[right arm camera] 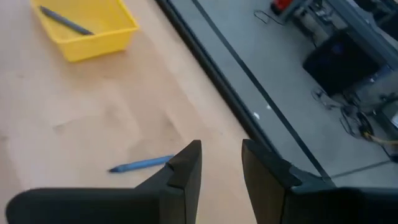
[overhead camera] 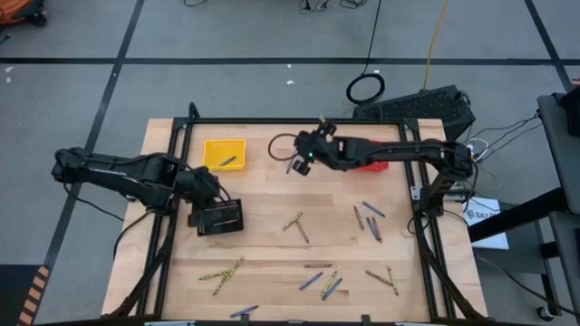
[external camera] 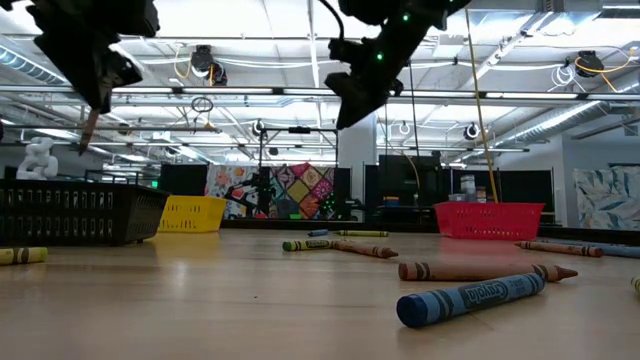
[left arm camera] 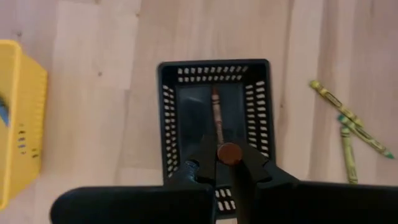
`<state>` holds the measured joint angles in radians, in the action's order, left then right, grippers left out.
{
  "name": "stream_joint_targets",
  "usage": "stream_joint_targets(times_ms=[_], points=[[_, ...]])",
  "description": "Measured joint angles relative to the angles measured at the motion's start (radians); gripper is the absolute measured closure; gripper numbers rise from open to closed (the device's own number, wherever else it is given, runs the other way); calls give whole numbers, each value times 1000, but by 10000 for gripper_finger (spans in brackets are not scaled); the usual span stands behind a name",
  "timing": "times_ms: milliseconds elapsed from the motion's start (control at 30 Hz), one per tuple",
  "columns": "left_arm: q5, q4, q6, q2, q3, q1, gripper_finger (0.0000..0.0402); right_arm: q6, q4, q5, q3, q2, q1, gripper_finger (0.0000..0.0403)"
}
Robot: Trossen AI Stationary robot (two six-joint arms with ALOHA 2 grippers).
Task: Sort crayons
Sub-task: Put the brown crayon into the black bin, then put the blue crayon into the yellow bin
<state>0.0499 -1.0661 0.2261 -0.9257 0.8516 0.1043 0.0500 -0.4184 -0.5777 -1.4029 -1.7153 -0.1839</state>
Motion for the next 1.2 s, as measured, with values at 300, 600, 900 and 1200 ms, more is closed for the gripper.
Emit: stream_joint_targets(times_ms=[300, 600, 900, 1200], points=[[24, 1, -52, -23, 0, 1, 388, -26, -60, 2, 0, 0, -73, 300], [24, 1, -76, -46, 0, 1, 338, -80, -141, -1, 0, 72, -123, 300], [24, 0, -3, -48, 0, 2, 309, -128, -182, -31, 0, 175, -197, 300], [-3, 0, 206, -48, 0, 2, 308, -63, -424, -30, 0, 184, -336, 300]])
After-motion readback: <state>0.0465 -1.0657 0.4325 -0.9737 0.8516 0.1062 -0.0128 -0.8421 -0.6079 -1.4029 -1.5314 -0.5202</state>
